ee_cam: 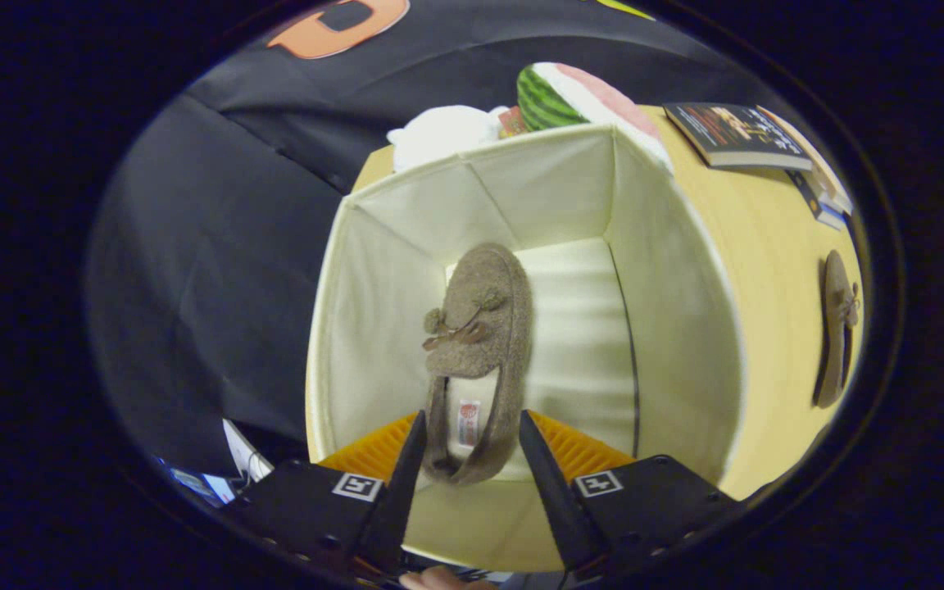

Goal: Open the storage box then place both shoes into the box .Put the left shoe in first, then the right shoe, with the right side of both shoes facing outward in a uniform manner.

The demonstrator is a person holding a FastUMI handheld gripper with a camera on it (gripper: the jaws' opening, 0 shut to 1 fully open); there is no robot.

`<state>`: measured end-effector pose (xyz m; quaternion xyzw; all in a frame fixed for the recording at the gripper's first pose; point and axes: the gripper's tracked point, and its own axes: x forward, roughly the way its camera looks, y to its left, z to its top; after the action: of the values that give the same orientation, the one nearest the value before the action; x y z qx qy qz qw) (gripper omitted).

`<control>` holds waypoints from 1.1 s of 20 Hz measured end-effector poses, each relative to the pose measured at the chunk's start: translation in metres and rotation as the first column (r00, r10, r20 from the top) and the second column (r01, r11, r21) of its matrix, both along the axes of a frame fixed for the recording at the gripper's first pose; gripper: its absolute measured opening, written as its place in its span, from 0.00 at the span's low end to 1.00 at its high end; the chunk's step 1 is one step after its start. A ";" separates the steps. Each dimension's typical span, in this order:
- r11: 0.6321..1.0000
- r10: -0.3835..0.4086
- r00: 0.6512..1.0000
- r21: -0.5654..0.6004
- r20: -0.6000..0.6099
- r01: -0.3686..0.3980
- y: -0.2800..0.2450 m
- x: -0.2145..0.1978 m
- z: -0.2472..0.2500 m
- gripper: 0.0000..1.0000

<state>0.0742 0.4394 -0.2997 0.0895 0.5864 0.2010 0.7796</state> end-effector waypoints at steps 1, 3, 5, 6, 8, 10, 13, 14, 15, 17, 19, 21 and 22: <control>1.000 0.018 1.000 0.001 0.024 -0.018 -0.006 -0.005 0.011 0.82; 0.999 0.012 0.998 0.048 0.069 -0.015 -0.022 -0.007 0.039 0.88; 0.990 0.003 0.996 0.138 0.088 -0.015 -0.037 -0.010 0.073 0.91; 0.986 -0.003 0.994 0.169 0.105 -0.015 -0.050 -0.010 0.090 0.93; 0.981 -0.016 0.990 0.193 0.139 -0.012 -0.085 -0.003 0.113 0.92; 0.982 -0.046 0.983 0.191 0.176 0.012 -0.127 0.012 0.123 0.93; 0.982 -0.111 0.976 0.171 0.190 0.078 -0.205 0.037 0.119 0.92; 0.983 -0.131 0.974 0.149 0.186 0.104 -0.230 0.043 0.113 0.92; 0.985 -0.146 0.971 0.123 0.191 0.124 -0.253 0.050 0.105 0.92; 0.984 -0.171 0.956 -0.011 0.238 0.179 -0.310 0.067 0.082 0.92; 0.974 -0.177 0.957 -0.099 0.229 0.204 -0.355 0.071 0.063 0.93; 0.961 -0.203 0.961 -0.152 0.188 0.233 -0.388 0.069 0.037 0.95; 0.953 -0.221 0.960 -0.170 0.170 0.250 -0.407 0.067 0.028 0.96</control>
<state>0.1416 0.0329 -0.2716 0.0690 0.5281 0.0557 0.8445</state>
